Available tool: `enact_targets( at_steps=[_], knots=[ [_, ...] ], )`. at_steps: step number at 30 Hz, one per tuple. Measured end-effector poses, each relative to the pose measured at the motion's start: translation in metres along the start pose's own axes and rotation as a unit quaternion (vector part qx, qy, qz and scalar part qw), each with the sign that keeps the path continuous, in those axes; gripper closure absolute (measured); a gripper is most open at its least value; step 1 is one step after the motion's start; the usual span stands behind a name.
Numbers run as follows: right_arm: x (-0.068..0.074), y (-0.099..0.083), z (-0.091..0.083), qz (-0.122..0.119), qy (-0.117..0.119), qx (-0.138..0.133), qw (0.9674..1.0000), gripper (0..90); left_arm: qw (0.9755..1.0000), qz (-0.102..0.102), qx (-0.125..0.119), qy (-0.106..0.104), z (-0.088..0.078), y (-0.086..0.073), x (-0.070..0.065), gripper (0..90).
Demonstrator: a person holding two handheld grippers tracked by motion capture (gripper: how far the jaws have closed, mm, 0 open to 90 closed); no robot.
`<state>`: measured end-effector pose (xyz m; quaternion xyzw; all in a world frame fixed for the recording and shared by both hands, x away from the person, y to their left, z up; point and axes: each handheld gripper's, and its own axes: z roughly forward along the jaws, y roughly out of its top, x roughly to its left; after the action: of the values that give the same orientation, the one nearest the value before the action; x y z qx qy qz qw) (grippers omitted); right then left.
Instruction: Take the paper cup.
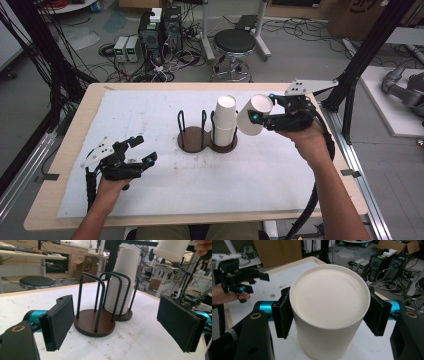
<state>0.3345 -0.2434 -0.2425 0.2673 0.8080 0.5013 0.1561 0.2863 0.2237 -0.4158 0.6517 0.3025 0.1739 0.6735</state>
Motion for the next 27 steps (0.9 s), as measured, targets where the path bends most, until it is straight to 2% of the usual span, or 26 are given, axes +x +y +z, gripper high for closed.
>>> enact_targets(
  at_steps=[8, 14, 21, 27],
  knots=[
    [0.006, -0.037, 0.014, 0.002, 0.018, 0.013, 0.9997, 33.4, 0.9999, 0.012, 0.0, -0.008, 0.001, 0.001, -0.006, 14.3],
    [0.009, -0.052, 0.021, 0.005, 0.03, 0.019, 0.9994, 33.4, 0.9997, 0.02, -0.002, -0.017, 0.003, 0.001, -0.006, 14.4],
    [0.014, -0.06, 0.027, -0.001, 0.036, 0.027, 0.999, 33.3, 0.9994, 0.023, -0.002, -0.026, 0.003, 0.0, -0.008, 14.5],
    [0.016, -0.06, 0.035, -0.008, 0.042, 0.029, 0.9987, 33.3, 0.9983, 0.043, 0.0, -0.039, 0.002, 0.001, -0.011, 15.5]
  ],
)
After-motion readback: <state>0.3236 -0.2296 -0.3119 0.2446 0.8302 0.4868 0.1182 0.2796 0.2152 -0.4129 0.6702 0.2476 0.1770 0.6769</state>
